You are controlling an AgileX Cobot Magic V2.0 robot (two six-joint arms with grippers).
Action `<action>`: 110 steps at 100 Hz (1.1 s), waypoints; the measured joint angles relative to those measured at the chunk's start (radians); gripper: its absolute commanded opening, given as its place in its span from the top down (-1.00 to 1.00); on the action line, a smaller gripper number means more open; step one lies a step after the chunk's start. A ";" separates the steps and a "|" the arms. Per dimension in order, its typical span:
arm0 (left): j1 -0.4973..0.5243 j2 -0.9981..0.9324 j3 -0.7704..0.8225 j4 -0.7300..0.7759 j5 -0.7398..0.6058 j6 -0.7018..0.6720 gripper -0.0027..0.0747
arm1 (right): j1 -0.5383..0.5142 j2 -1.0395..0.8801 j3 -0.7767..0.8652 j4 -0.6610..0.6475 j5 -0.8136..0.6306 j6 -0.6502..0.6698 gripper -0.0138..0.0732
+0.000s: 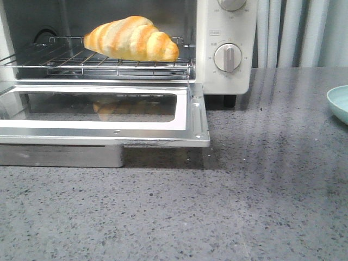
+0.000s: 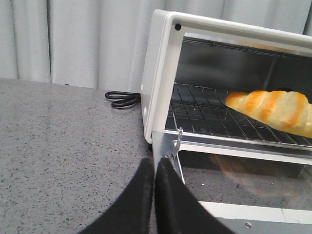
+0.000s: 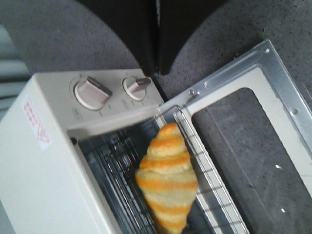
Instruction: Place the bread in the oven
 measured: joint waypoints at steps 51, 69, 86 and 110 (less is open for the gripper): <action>0.000 0.000 0.000 0.000 -0.002 0.000 0.99 | -0.040 -0.504 0.457 0.002 0.000 0.223 0.86; 0.000 0.000 0.000 0.000 -0.002 0.000 0.99 | -0.042 -0.707 0.580 0.002 0.013 0.253 0.86; 0.000 0.000 0.000 0.000 -0.002 0.000 0.99 | -0.042 -0.822 0.643 0.004 0.015 0.266 0.86; 0.000 0.000 0.000 0.000 -0.002 0.000 0.99 | -0.042 -0.918 0.801 0.025 -0.184 0.272 0.86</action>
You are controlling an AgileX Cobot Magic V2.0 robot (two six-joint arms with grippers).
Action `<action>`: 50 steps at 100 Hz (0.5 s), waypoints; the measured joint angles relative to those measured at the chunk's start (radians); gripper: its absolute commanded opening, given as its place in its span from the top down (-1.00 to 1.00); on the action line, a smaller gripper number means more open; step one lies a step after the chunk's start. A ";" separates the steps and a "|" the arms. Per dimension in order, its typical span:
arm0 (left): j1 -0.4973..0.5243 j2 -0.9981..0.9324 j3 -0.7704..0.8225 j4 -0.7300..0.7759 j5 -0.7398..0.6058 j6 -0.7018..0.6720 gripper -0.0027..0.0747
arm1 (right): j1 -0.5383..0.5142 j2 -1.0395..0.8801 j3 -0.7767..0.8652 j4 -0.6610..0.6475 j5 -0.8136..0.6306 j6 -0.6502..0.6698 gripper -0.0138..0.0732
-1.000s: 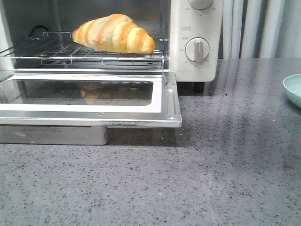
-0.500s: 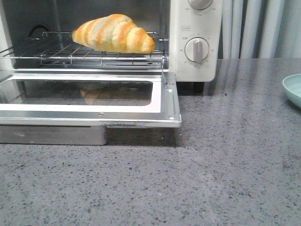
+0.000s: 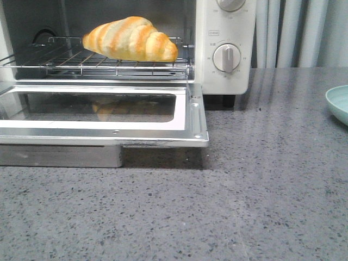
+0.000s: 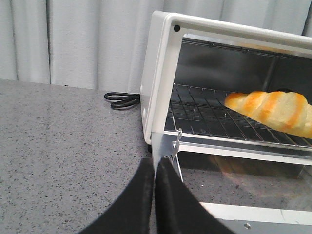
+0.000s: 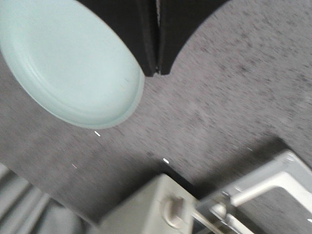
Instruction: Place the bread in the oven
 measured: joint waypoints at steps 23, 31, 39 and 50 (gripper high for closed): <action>0.000 0.000 0.000 0.000 0.000 0.000 0.99 | -0.028 -0.180 0.232 0.091 -0.330 0.002 0.86; 0.000 0.000 0.000 0.000 0.000 0.000 0.99 | -0.069 -0.243 0.307 0.124 -0.405 0.004 0.86; 0.000 0.000 0.000 0.000 0.000 0.000 0.99 | -0.132 -0.293 0.382 0.175 -0.452 0.004 0.86; 0.000 0.000 0.000 0.000 0.000 0.000 0.99 | -0.225 -0.356 0.469 0.258 -0.489 0.004 0.86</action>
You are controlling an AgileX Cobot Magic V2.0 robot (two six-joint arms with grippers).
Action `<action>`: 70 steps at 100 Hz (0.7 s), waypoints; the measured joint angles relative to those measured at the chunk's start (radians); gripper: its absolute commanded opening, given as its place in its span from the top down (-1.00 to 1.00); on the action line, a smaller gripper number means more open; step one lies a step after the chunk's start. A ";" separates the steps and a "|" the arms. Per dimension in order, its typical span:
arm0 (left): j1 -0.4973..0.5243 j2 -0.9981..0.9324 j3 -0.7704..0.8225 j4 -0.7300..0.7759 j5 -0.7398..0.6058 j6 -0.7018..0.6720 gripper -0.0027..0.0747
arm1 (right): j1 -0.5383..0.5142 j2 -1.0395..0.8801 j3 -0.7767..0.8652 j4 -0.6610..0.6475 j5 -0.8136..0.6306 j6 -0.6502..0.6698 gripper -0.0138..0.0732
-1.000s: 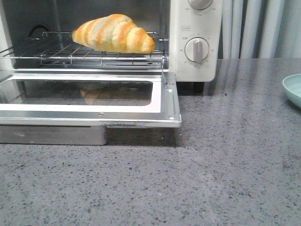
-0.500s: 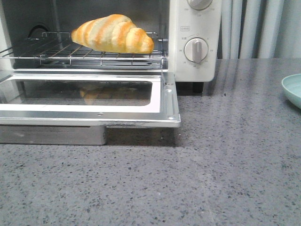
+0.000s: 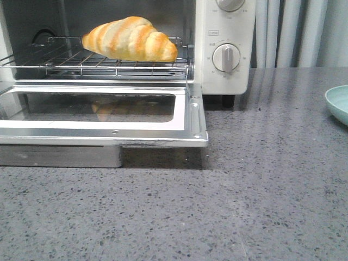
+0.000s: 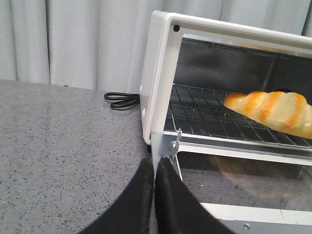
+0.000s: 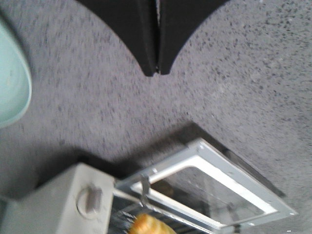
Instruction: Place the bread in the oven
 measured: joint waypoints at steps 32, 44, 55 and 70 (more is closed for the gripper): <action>0.000 0.000 0.000 0.000 0.000 0.000 0.99 | -0.316 -0.088 0.133 0.178 -0.086 -0.101 0.86; 0.000 0.000 0.000 0.000 0.000 0.000 0.99 | -0.442 -0.088 0.167 0.285 -0.119 -0.237 0.86; 0.000 0.000 0.000 0.000 0.000 0.000 0.99 | -0.567 -0.088 0.199 0.354 -0.167 -0.306 0.86; 0.000 0.000 0.000 0.000 0.000 0.000 0.99 | -0.721 -0.088 0.230 0.380 -0.196 -0.322 0.86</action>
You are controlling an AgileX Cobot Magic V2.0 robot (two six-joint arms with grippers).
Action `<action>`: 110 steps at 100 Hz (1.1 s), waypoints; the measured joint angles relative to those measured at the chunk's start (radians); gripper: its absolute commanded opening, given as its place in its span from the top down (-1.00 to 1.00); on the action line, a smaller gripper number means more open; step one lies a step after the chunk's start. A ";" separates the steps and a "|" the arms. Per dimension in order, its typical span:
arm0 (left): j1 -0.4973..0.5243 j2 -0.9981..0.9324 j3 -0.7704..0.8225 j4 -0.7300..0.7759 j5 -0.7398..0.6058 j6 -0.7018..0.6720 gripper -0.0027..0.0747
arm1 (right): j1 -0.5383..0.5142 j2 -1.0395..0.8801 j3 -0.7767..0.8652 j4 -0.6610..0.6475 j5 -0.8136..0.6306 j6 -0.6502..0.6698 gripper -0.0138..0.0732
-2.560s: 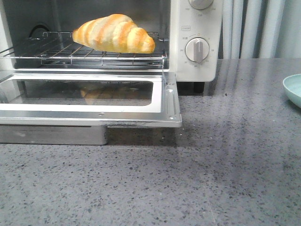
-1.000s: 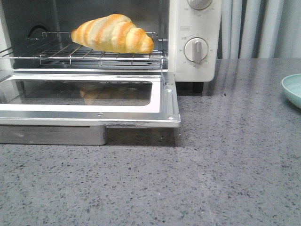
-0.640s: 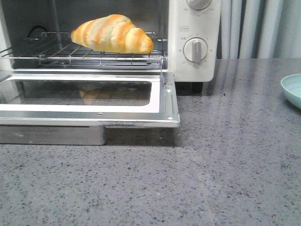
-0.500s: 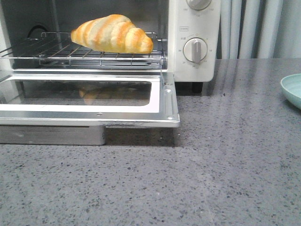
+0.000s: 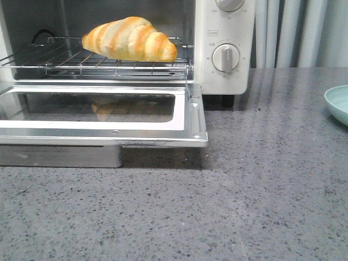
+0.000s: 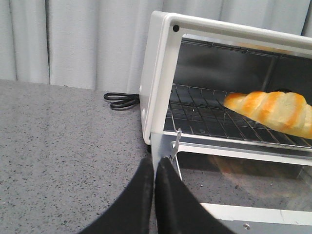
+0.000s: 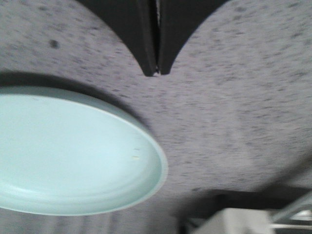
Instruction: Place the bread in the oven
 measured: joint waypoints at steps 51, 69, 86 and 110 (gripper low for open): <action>0.000 0.000 0.000 0.000 0.000 0.000 0.99 | -0.231 0.000 0.009 0.002 -0.043 -0.051 0.86; 0.000 0.000 0.000 0.000 0.000 0.000 0.99 | -0.233 0.000 0.009 0.004 -0.045 -0.061 0.86; 0.000 0.000 0.000 0.000 0.000 0.000 0.99 | -0.233 0.000 0.009 0.006 -0.045 -0.081 0.86; 0.000 0.000 0.000 0.000 0.000 0.000 0.99 | -0.233 0.000 0.009 0.006 -0.045 -0.086 0.86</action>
